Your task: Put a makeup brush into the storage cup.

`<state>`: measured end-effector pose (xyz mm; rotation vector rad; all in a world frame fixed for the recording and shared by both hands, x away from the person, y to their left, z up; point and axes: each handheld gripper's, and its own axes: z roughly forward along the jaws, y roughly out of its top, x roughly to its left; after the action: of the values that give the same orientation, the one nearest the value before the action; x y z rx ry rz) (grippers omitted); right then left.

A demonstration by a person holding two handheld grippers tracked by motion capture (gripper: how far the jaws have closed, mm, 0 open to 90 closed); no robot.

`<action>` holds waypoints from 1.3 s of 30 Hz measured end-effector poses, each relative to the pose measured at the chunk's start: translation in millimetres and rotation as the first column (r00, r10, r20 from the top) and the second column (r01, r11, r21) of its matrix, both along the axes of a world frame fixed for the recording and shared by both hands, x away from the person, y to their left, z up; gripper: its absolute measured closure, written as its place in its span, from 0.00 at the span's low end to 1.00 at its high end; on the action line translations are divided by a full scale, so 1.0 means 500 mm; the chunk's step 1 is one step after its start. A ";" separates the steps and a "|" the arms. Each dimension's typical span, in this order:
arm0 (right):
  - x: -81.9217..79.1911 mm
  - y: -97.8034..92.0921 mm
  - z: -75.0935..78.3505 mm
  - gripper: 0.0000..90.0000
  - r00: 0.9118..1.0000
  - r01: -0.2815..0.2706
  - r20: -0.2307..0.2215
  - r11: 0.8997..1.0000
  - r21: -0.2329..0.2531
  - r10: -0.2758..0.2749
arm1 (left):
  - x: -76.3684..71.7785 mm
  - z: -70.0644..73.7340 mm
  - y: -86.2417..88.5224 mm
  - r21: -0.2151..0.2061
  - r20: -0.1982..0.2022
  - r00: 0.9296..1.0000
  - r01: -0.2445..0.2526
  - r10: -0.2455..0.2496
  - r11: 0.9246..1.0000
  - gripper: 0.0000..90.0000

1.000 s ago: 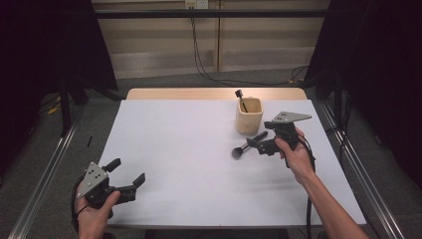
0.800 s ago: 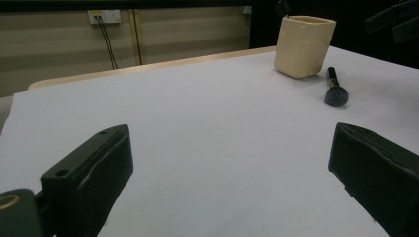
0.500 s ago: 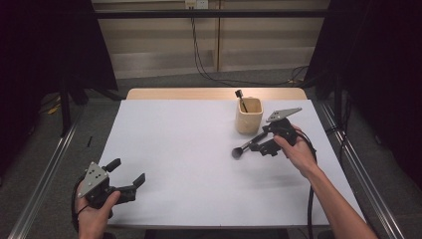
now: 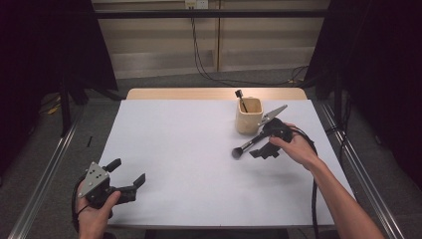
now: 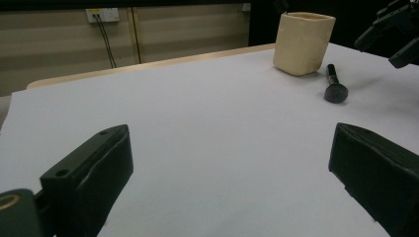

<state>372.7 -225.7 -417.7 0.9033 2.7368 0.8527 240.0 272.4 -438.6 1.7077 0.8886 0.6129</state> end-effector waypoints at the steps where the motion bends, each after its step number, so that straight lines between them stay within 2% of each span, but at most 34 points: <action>1: 0.002 -0.001 -0.001 0.08 1.000 -0.008 -0.003 1.000 -0.007 0.008 | 0.000 0.000 -0.001 -0.002 -0.002 1.000 0.000 0.000 1.000 0.04; 6: 0.011 0.003 -0.004 0.08 0.999 -0.033 -0.007 0.998 -0.060 0.033 | 0.001 0.000 -0.002 0.002 -0.002 1.000 0.005 -0.005 1.000 0.04; 11: 0.019 0.011 -0.004 0.08 0.997 -0.078 -0.008 0.994 -0.073 0.078 | 0.001 -0.001 -0.001 0.002 -0.002 1.000 0.006 -0.006 1.000 0.04; 16: 0.027 0.027 -0.012 0.12 0.990 -0.137 0.000 0.984 -0.117 0.138 | 0.002 -0.001 -0.002 0.004 -0.003 1.000 0.004 -0.004 1.000 0.04; 23: 0.044 0.041 -0.019 0.11 0.983 -0.182 -0.031 0.975 -0.127 0.179 | 0.002 -0.002 -0.004 -0.001 -0.004 1.000 0.007 -0.007 1.000 0.04; 24: 0.045 0.044 -0.021 0.12 0.982 -0.191 -0.026 0.972 -0.139 0.190 | 0.002 -0.002 -0.003 -0.001 -0.005 1.000 0.008 -0.008 1.000 0.04; 27: 0.046 0.049 -0.028 0.14 0.976 -0.217 -0.052 0.962 -0.165 0.211 | 0.003 -0.002 -0.003 -0.001 -0.007 1.000 0.008 -0.008 1.000 0.03; 29: 0.052 0.049 -0.033 0.15 0.974 -0.227 -0.054 0.958 -0.175 0.221 | 0.003 -0.002 -0.004 -0.002 -0.010 1.000 0.008 -0.008 1.000 0.03; 32: 0.061 0.051 -0.036 0.18 0.973 -0.229 -0.055 0.957 -0.178 0.223 | 0.004 -0.002 -0.003 0.008 -0.011 1.000 0.018 -0.018 1.000 0.03; 34: 0.063 0.057 -0.037 0.21 0.971 -0.237 -0.062 0.951 -0.200 0.229 | 0.004 -0.003 -0.005 0.001 -0.023 0.999 0.026 -0.026 1.000 0.03; 35: 0.066 0.059 -0.038 0.22 0.967 -0.254 -0.058 0.946 -0.200 0.247 | 0.004 -0.003 -0.006 0.002 -0.021 0.999 0.026 -0.026 1.000 0.03; 37: 0.067 0.063 -0.040 0.24 0.967 -0.255 -0.061 0.946 -0.200 0.248 | 0.004 -0.002 -0.006 0.005 -0.017 0.999 0.028 -0.028 1.000 0.03; 39: 0.069 0.067 -0.045 0.29 0.962 -0.273 -0.061 0.938 -0.214 0.266 | 0.005 -0.003 -0.006 0.003 -0.017 1.000 0.025 -0.025 1.000 0.03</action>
<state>407.3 -192.4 -440.3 0.5115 2.9521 0.5568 242.4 269.2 -440.1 1.7268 0.8780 0.5843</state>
